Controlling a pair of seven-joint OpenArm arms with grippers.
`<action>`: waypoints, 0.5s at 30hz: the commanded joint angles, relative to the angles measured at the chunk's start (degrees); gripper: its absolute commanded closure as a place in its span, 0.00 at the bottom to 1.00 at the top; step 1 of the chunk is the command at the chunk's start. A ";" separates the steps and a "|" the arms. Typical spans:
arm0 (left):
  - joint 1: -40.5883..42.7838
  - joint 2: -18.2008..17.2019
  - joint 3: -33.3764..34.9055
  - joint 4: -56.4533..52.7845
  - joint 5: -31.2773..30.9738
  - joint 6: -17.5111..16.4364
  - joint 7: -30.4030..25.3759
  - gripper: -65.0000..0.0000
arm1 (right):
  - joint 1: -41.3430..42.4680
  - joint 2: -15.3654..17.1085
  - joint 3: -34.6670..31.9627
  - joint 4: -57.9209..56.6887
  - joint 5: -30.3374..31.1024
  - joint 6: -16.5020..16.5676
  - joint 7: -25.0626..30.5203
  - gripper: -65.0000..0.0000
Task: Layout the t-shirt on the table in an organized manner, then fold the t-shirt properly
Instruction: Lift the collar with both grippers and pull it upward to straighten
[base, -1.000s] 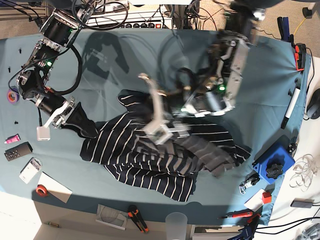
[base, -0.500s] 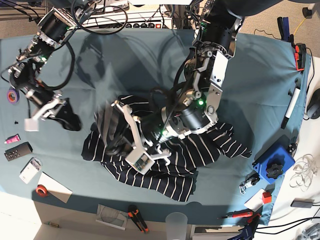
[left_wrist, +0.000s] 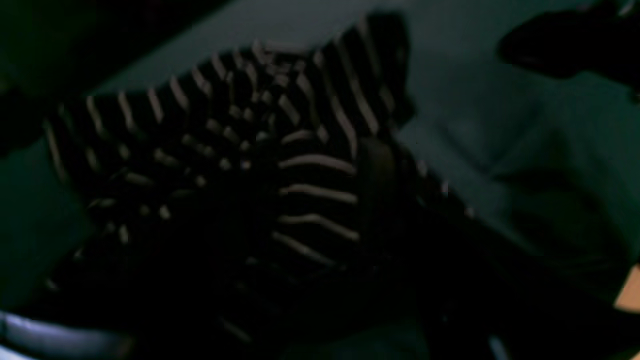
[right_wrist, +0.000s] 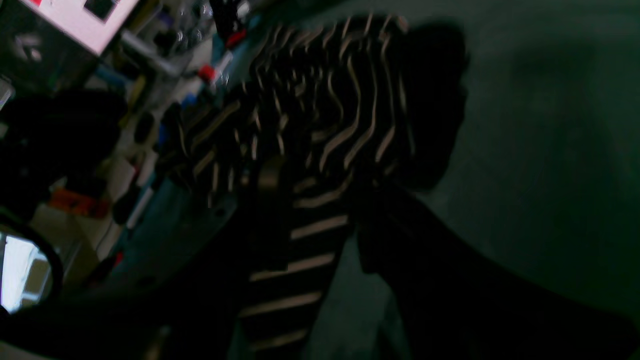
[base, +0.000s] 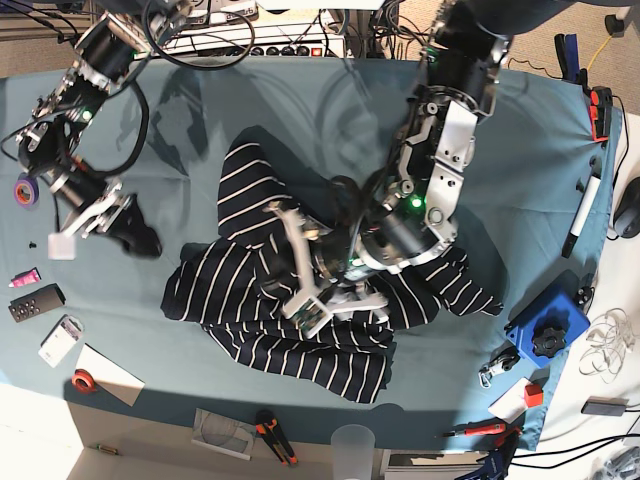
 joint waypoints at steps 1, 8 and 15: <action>-1.25 -0.13 -0.13 0.85 -0.61 0.02 -0.92 0.59 | 0.00 0.92 -1.18 0.85 0.90 0.10 0.93 0.67; -0.33 -4.17 -0.28 2.27 -0.07 2.60 1.81 0.59 | -3.58 0.55 -12.17 0.85 -9.14 0.10 0.93 0.67; 6.84 -6.34 -6.75 7.34 1.22 2.54 1.40 0.59 | -3.54 0.46 -22.77 0.85 -12.33 0.10 0.93 0.67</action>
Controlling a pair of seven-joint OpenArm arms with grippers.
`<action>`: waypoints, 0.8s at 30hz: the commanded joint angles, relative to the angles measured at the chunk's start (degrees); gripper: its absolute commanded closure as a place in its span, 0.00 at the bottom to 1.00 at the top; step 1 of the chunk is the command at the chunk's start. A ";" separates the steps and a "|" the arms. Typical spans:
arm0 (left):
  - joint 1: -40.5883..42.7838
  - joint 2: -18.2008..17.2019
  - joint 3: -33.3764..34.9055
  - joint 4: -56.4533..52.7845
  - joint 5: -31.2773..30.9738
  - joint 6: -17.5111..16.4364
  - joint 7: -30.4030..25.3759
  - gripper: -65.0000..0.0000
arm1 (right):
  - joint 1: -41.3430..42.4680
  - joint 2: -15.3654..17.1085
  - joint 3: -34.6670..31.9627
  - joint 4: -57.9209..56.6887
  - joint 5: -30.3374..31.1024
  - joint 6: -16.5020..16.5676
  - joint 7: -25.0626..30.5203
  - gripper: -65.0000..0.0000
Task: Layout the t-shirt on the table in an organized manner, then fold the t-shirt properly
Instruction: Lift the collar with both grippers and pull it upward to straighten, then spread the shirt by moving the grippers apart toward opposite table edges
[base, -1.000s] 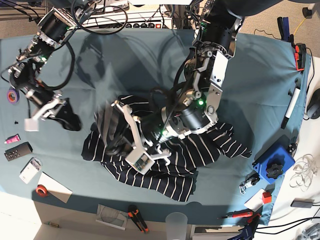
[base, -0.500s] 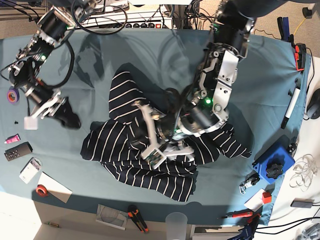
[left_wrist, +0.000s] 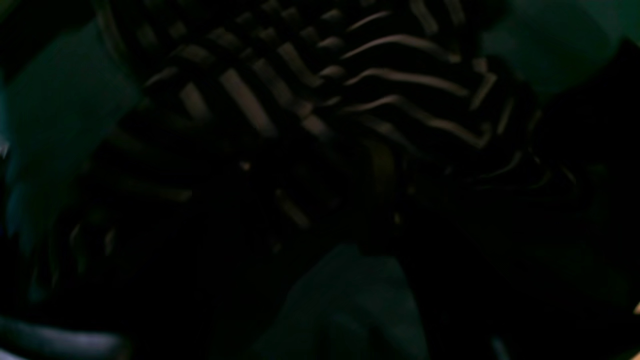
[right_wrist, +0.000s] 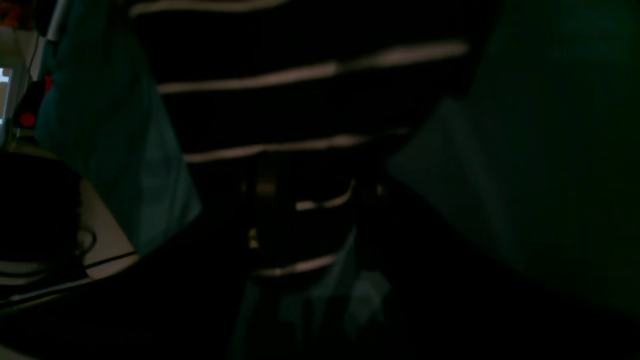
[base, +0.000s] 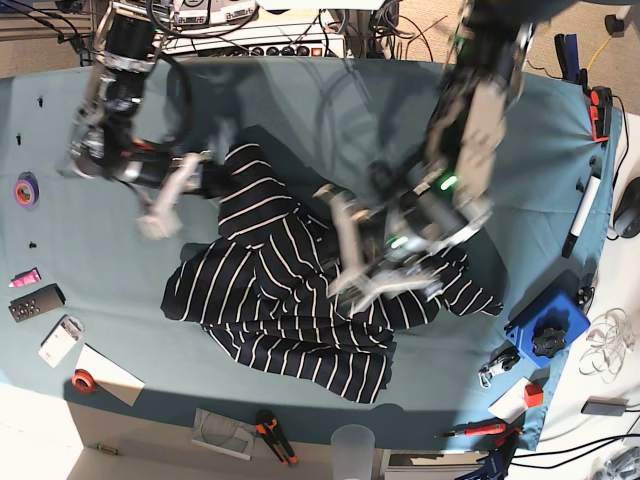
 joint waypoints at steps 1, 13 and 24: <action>-0.04 -0.02 -1.20 1.77 -0.87 0.13 -1.64 0.59 | 0.81 0.63 -1.14 0.85 1.40 0.08 0.95 0.67; 7.63 0.00 -11.63 5.33 -8.35 -0.20 -2.51 0.59 | 0.98 0.63 -23.02 0.85 -27.82 -6.32 10.78 0.82; 9.84 -0.02 -11.63 5.35 -8.33 -1.11 -1.60 0.59 | 1.16 0.90 -18.56 23.23 -28.02 -6.75 10.84 1.00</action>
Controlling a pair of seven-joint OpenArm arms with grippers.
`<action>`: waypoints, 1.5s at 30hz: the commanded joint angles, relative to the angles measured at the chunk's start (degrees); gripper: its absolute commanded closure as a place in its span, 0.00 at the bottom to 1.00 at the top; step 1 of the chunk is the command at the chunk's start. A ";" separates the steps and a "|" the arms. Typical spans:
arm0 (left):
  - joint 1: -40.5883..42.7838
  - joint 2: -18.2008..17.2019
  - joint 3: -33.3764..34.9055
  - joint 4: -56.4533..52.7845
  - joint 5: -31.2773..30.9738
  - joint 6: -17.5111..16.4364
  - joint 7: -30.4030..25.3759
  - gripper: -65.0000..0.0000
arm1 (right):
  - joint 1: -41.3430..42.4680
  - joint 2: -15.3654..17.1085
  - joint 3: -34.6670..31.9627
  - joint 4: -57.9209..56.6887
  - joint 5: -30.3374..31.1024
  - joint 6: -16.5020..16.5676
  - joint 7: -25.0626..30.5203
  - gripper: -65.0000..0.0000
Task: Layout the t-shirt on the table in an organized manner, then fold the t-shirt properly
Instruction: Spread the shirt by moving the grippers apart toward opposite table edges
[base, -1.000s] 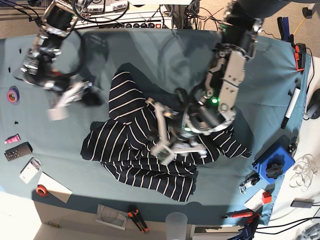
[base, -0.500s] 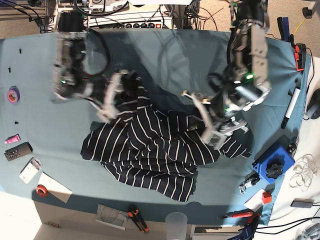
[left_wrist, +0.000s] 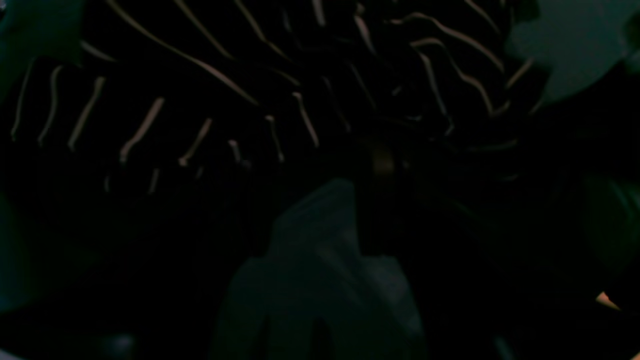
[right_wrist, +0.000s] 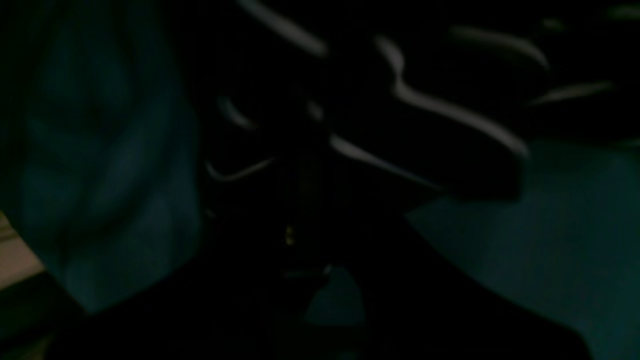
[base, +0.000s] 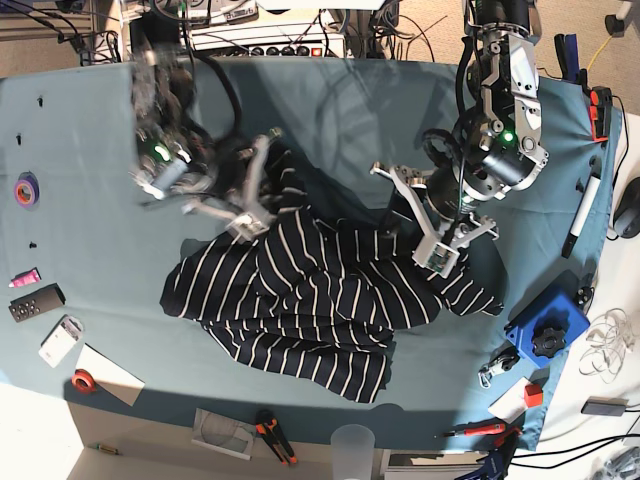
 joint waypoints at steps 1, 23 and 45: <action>-0.83 -0.02 -0.11 1.03 -0.76 -0.20 -1.09 0.59 | 1.97 0.39 2.56 4.37 0.83 -0.17 3.37 1.00; 2.34 -0.04 -0.11 0.98 19.39 -0.26 -1.09 0.59 | 1.77 0.31 40.02 9.46 8.39 0.87 6.78 1.00; 4.57 -8.74 -19.34 -7.41 -10.29 -3.93 -1.09 0.59 | 1.75 0.31 40.00 9.46 6.67 0.92 3.43 1.00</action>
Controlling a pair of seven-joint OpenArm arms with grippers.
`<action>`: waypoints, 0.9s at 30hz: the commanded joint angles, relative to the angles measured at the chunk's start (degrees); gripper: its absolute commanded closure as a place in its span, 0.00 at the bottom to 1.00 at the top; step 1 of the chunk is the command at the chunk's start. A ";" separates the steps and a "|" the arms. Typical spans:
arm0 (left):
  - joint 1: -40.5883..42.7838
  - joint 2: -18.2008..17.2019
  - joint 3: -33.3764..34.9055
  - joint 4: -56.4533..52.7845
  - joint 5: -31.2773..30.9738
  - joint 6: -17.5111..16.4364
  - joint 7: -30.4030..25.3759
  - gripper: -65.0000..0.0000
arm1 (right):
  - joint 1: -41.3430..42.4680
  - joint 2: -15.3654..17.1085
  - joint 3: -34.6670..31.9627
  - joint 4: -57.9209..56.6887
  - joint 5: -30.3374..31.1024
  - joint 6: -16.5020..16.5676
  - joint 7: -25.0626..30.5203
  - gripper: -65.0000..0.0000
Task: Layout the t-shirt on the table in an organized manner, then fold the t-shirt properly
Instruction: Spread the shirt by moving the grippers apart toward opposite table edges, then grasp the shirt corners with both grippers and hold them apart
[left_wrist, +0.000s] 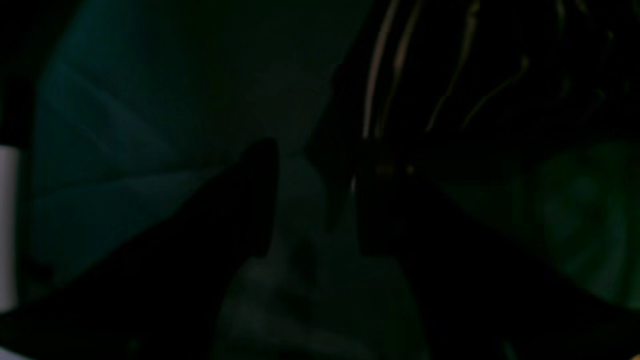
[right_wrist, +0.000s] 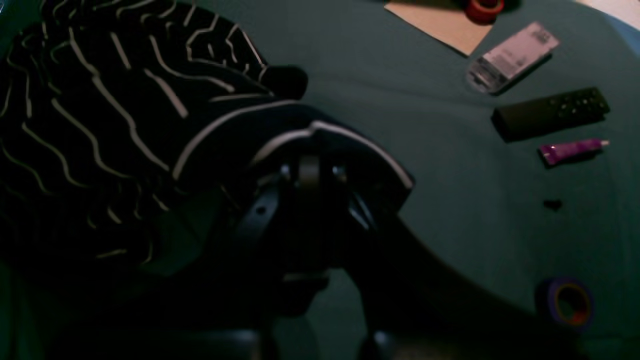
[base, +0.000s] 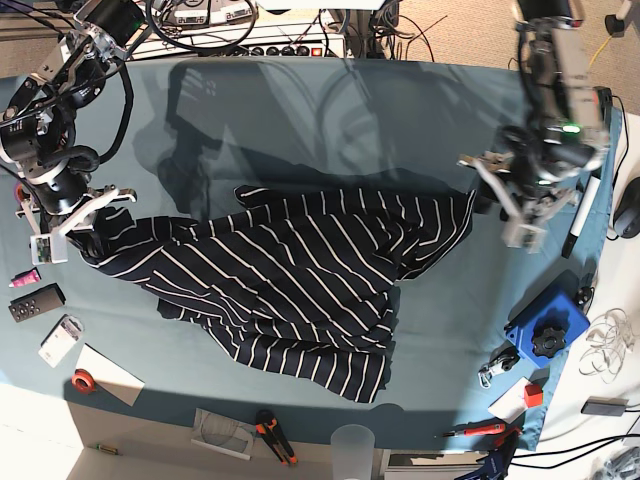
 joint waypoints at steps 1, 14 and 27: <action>-0.50 -0.46 -0.59 0.68 -2.73 -1.20 -1.11 0.59 | 0.74 0.83 0.31 0.96 0.52 -0.07 1.29 1.00; -0.44 0.07 -0.59 0.68 0.04 -6.71 -7.54 0.50 | -1.42 0.81 0.31 0.94 0.50 -0.07 0.46 1.00; -0.31 0.00 11.98 0.68 17.27 4.90 -10.71 0.50 | -1.44 0.81 0.31 0.94 0.50 -0.07 0.22 1.00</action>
